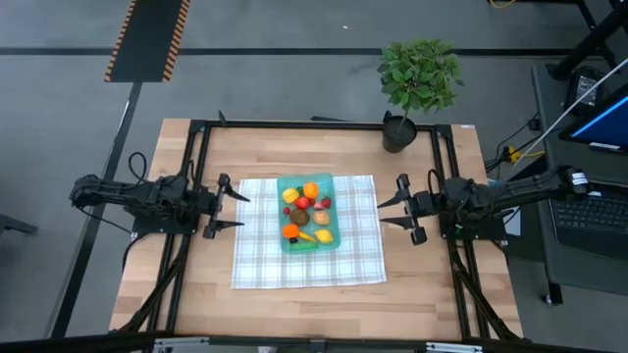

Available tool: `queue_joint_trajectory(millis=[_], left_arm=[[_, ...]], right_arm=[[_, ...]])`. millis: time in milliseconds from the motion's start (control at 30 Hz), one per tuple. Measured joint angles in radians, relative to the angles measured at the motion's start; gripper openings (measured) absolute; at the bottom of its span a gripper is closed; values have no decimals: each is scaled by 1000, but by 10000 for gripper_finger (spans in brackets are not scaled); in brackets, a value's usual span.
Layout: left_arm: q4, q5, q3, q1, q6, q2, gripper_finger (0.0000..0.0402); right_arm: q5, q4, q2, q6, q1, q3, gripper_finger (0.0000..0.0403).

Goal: Pick and placing Produce into tupperware
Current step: Return to Home Position

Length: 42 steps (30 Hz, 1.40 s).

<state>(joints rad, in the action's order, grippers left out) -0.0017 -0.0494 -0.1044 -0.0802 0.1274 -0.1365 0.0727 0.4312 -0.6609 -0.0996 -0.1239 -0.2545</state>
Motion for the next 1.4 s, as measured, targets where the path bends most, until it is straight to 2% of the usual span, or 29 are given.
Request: queue_joint_trajectory(millis=[400,600,933,1400], left_arm=[[19,-13,92,0,4,22,308],[21,14,97,3,6,20,308],[18,20,97,80,31,19,308],[17,16,96,83,13,6,308]], right_arm=[[0,195,22,12,0,197,168],[-1,210,22,8,0,222,168],[-3,223,22,-54,0,248,168],[-3,222,22,-60,0,248,168]])
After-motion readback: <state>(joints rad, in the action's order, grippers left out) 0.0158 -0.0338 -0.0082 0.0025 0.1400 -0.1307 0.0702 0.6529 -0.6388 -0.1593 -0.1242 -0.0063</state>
